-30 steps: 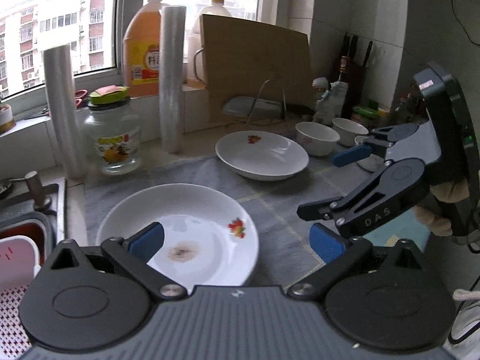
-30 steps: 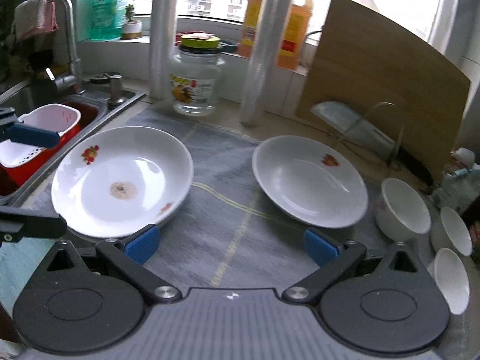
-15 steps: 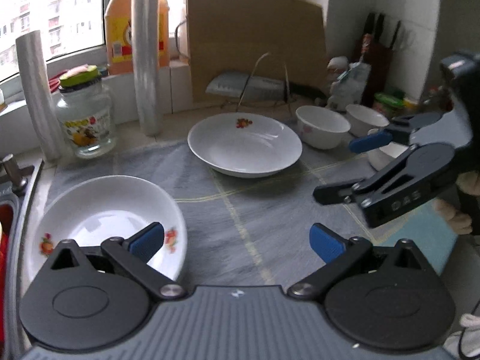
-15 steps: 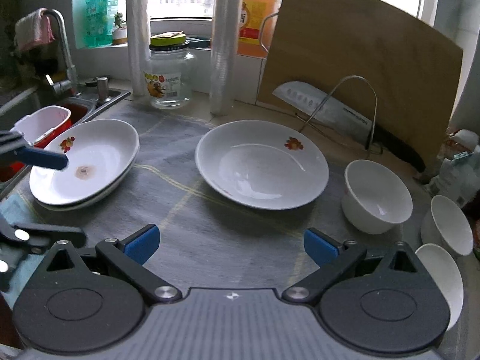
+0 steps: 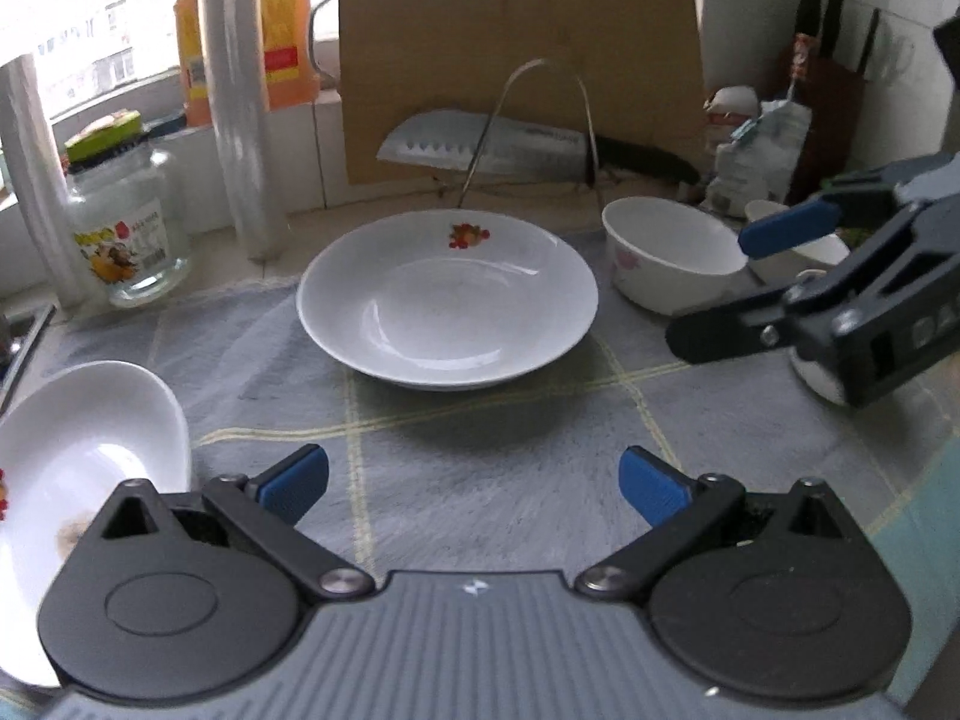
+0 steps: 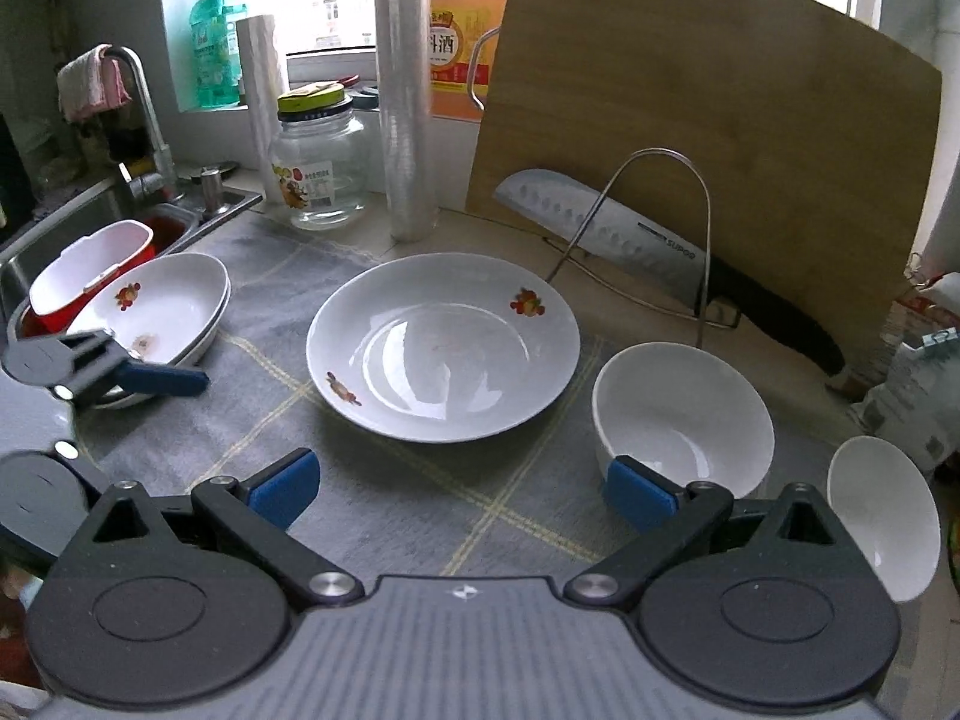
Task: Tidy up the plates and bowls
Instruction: 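Move the right tool toward the rim of the white fruit-print deep plate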
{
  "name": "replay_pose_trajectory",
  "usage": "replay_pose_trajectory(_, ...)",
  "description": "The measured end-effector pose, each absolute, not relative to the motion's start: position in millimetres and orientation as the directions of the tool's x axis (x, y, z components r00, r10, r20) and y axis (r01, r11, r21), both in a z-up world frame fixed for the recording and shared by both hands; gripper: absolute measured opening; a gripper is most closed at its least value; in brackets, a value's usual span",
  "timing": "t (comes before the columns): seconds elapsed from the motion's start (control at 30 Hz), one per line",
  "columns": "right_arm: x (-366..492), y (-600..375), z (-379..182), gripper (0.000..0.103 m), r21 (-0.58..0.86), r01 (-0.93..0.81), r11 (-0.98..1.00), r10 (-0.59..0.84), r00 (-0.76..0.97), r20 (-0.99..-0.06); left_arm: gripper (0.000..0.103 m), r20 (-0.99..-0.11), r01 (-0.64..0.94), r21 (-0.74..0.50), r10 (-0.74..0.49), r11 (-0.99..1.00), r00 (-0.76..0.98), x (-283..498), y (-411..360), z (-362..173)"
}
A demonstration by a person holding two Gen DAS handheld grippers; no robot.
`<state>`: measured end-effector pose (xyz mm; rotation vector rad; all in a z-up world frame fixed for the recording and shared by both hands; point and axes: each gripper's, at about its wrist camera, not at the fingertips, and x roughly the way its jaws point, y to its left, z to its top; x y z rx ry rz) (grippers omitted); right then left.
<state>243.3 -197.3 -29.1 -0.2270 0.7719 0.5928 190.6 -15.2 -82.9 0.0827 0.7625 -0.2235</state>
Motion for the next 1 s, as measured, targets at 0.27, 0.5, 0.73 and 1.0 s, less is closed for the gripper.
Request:
replay_pose_trajectory(0.27, 262.6, -195.3, -28.1, 0.103, 0.007, -0.593, 0.805, 0.413, 0.552, -0.724, 0.102, -0.711, 0.200, -0.025, -0.158, 0.979, 0.685, 222.1, -20.8, -102.6)
replay_pose_trajectory(0.5, 281.6, -190.4, -32.0, 0.103, 0.005, -0.609, 0.793, 0.412, 0.531, -0.741, 0.102, -0.723, 0.195, -0.046, -0.167, 0.980, 0.670, 242.5, -21.4, -110.1)
replay_pose_trajectory(0.73, 305.6, -183.4, -34.4, 0.103, 0.018, -0.640, 0.768, 0.429, 0.494, -0.756, 0.102, -0.730, 0.200, -0.050, -0.172, 0.979, 0.661, 254.3, -20.8, -116.1)
replay_pose_trajectory(1.0, 330.7, -168.3, -36.0, 0.103, -0.003, -0.685, 0.729, 0.438, 0.471, -0.766, 0.103, -0.723, 0.226, 0.010, -0.150, 0.974, 0.675, 262.7, -23.0, -121.6)
